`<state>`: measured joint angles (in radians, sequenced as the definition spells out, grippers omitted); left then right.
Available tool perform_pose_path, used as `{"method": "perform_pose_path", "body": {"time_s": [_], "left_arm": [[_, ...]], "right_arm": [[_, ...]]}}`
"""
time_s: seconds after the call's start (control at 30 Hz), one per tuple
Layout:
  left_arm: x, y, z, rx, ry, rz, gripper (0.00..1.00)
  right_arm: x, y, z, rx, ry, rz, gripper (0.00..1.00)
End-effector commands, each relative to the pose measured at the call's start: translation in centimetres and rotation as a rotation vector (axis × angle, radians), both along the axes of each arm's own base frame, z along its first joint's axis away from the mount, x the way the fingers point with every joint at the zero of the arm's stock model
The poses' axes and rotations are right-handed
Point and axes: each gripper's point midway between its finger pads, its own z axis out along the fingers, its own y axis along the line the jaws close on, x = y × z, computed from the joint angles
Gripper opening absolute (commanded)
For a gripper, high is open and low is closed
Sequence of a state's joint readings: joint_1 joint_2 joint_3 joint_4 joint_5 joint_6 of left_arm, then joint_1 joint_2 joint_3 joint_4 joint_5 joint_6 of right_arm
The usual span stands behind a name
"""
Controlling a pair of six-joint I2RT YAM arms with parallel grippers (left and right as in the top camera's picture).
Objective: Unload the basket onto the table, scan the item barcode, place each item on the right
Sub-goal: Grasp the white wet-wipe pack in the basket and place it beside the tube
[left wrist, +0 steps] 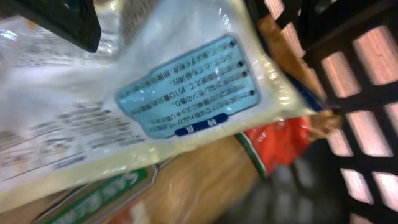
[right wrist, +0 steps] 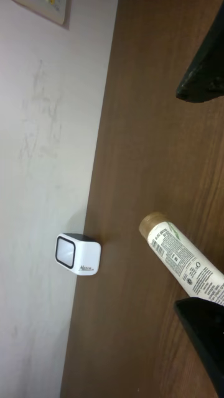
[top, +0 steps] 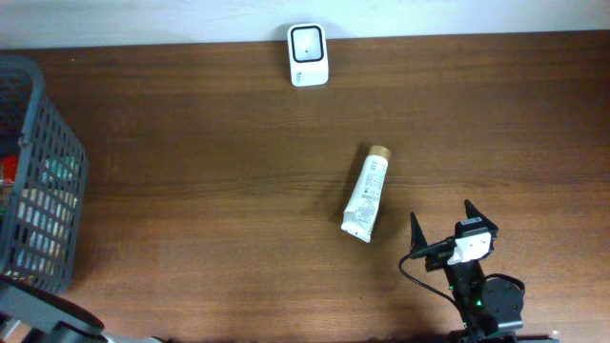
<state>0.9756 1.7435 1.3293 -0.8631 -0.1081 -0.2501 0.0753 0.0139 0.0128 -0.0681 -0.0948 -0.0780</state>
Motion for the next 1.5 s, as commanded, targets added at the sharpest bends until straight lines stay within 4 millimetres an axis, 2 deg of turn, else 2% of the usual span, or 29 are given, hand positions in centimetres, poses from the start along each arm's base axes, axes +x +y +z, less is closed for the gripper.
{"method": "perform_pose_path", "body": {"time_s": [0.0, 0.03, 0.1, 0.13, 0.17, 0.2, 0.23, 0.3, 0.37, 0.4, 0.43, 0.5, 0.53, 0.57, 0.67, 0.7, 0.73, 0.77, 0.8, 0.83, 0.9, 0.93, 1.0, 1.07, 1.2, 1.27, 1.33, 1.37, 1.47], "left_arm": [[-1.0, -0.6, -4.0, -0.081, 0.071, -0.050, 0.96], [-0.6, -0.7, -4.5, -0.091, 0.059, -0.078, 0.88], [0.1, -0.7, -4.8, -0.097, 0.039, -0.097, 0.61], [0.9, -0.8, -4.7, -0.094, 0.017, -0.112, 0.32], [1.3, -0.8, -4.7, -0.091, 0.009, -0.122, 0.14], [1.6, -0.8, -4.6, -0.084, 0.005, -0.129, 0.05], [2.0, -0.7, -4.3, -0.077, 0.001, -0.137, 0.00], [3.4, -0.4, -1.9, -0.031, -0.021, -0.172, 0.00], [5.4, 0.7, 4.1, 0.095, -0.100, -0.196, 0.00], [6.1, 1.1, 8.8, 0.192, -0.169, -0.197, 0.00], [6.1, 1.1, 12.6, 0.267, -0.231, -0.177, 0.00], [5.9, 0.4, 17.7, 0.364, -0.325, -0.168, 0.00], [6.5, -1.5, 21.6, 0.405, -0.466, -0.202, 0.00], [6.9, -3.0, 23.6, 0.410, -0.551, -0.235, 0.00], [8.7, -7.8, 27.5, 0.404, -0.714, -0.391, 0.00], [9.8, -9.6, 28.0, 0.373, -0.758, -0.455, 0.00], [11.0, -11.6, 27.9, 0.326, -0.789, -0.527, 0.00], [12.8, -15.7, 26.7, 0.243, -0.775, -0.658, 0.00], [13.8, -18.7, 25.7, 0.200, -0.746, -0.768, 0.00], [14.4, -20.6, 25.1, 0.174, -0.732, -0.837, 0.00], [15.8, -25.8, 23.2, 0.086, -0.688, -1.004, 0.00], [16.4, -29.1, 21.3, 0.011, -0.646, -1.095, 0.00], [16.9, -33.8, 17.4, -0.116, -0.564, -1.202, 0.00], [17.2, -39.1, 11.5, -0.250, -0.452, -1.320, 0.00], [16.6, -47.6, 0.6, -0.434, -0.233, -1.490, 0.00], [16.3, -50.1, -2.6, -0.478, -0.177, -1.527, 0.00], [16.0, -52.2, -4.5, -0.505, -0.148, -1.538, 0.00], [15.7, -53.5, -4.7, -0.505, -0.151, -1.571, 0.09], [15.1, -55.1, -4.6, -0.495, -0.152, -1.619, 0.58]], "right_arm": [[0.0, -0.1, -0.3, 0.007, 0.004, -0.002, 0.99], [0.0, -0.1, -0.3, 0.007, 0.004, -0.002, 0.99], [0.0, -0.1, -0.3, 0.007, 0.004, -0.002, 0.99], [0.0, -0.1, -0.3, 0.007, 0.004, -0.002, 0.99], [0.0, -0.1, -0.3, 0.007, 0.004, -0.002, 0.99], [0.0, -0.1, -0.3, 0.007, 0.004, -0.002, 0.99], [0.0, -0.1, -0.3, 0.007, 0.004, -0.002, 0.98], [0.0, -0.1, -0.3, 0.007, 0.004, -0.002, 0.98], [0.0, -0.1, -0.3, 0.007, 0.004, -0.002, 0.99], [0.0, -0.1, -0.3, 0.007, 0.004, -0.002, 0.99], [0.0, -0.1, -0.3, 0.007, 0.004, -0.002, 0.99], [0.0, -0.1, -0.3, 0.007, 0.004, -0.002, 0.99], [0.0, -0.1, -0.3, 0.007, 0.004, -0.002, 0.99], [0.0, -0.1, -0.3, 0.007, 0.004, -0.002, 0.99], [0.0, -0.1, -0.3, 0.007, 0.004, -0.002, 0.99], [0.0, -0.1, -0.3, 0.007, 0.004, -0.002, 0.99], [0.0, -0.1, -0.3, 0.007, 0.004, -0.002, 0.98], [0.0, -0.1, -0.3, 0.007, 0.004, -0.002, 0.98], [0.0, -0.1, -0.3, 0.007, 0.004, -0.002, 0.98], [0.0, -0.1, -0.3, 0.007, 0.004, -0.002, 0.99], [0.0, -0.1, -0.3, 0.007, 0.004, -0.002, 0.99], [0.0, -0.1, -0.3, 0.007, 0.004, -0.002, 0.99], [0.0, -0.1, -0.3, 0.007, 0.004, -0.002, 0.98], [0.0, -0.1, -0.3, 0.007, 0.004, -0.002, 0.99], [0.0, -0.1, -0.3, 0.007, 0.004, -0.002, 0.99], [0.0, -0.1, -0.3, 0.007, 0.004, -0.002, 0.99], [0.0, -0.1, -0.3, 0.007, 0.004, -0.002, 0.98], [0.0, -0.1, -0.3, 0.007, 0.004, -0.002, 0.99], [0.0, -0.1, -0.3, 0.007, 0.004, -0.002, 0.99]]}}
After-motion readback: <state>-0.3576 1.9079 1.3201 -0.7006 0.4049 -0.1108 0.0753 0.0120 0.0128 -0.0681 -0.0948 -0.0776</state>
